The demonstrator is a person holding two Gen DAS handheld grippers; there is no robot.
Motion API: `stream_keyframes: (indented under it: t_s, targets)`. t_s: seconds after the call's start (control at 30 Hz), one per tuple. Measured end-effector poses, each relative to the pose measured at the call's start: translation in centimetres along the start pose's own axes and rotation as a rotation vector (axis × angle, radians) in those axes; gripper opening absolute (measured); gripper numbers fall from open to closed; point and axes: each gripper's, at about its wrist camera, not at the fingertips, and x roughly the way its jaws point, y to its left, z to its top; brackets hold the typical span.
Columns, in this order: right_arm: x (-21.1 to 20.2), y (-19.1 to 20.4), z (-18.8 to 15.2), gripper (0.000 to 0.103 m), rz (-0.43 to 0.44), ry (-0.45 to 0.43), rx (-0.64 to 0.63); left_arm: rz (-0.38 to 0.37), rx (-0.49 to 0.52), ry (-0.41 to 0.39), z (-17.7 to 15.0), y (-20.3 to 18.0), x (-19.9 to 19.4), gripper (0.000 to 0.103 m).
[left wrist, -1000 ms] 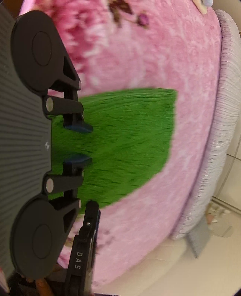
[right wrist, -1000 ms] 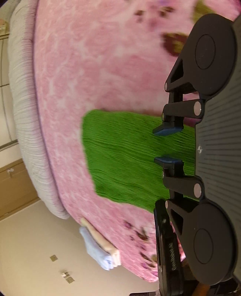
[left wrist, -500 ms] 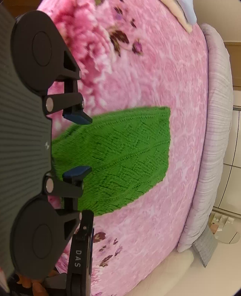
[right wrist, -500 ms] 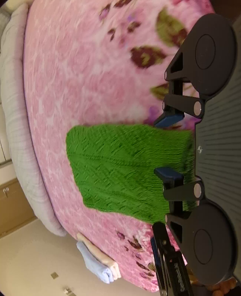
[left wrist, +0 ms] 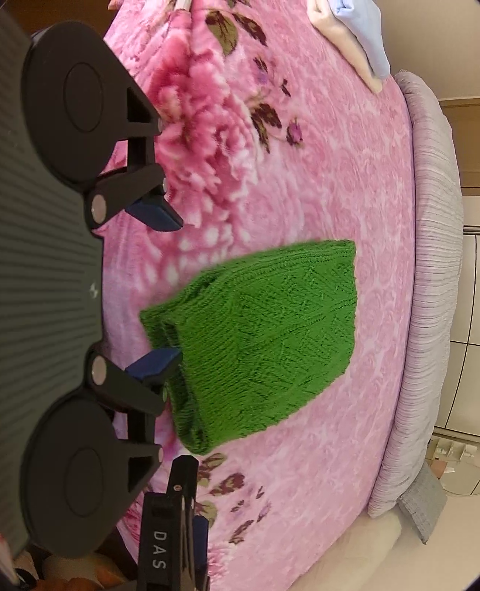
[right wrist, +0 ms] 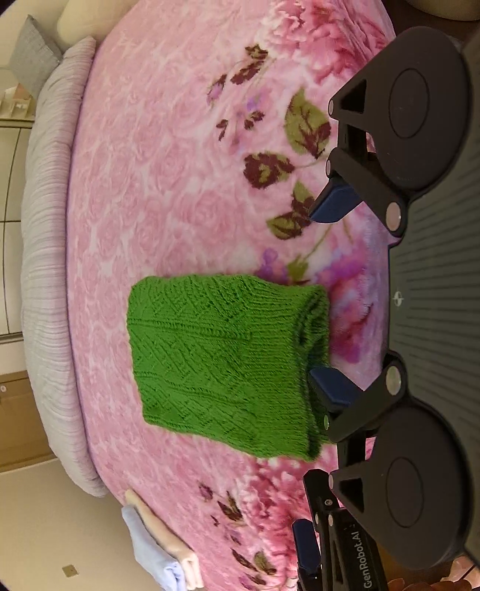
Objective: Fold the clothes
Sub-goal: 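Grasp the vest end with both grippers, fold it over, and release, then grasp the folded vest with both grippers and lift it off the bed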
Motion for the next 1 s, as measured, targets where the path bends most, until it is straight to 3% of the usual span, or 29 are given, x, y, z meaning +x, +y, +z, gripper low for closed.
stream_keyframes:
  t_s: [0.53,1.0]
  targets:
    - [-0.6,0.3,-0.9,0.088,0.003,0.002,-0.002,0.044,-0.005,0.011,-0.9,0.6,-0.7,0.073]
    - [-0.7,0.1,-0.9,0.088,-0.006,0.004,0.000,0.030,-0.017,0.009,-0.8,1.1,-0.6,0.075]
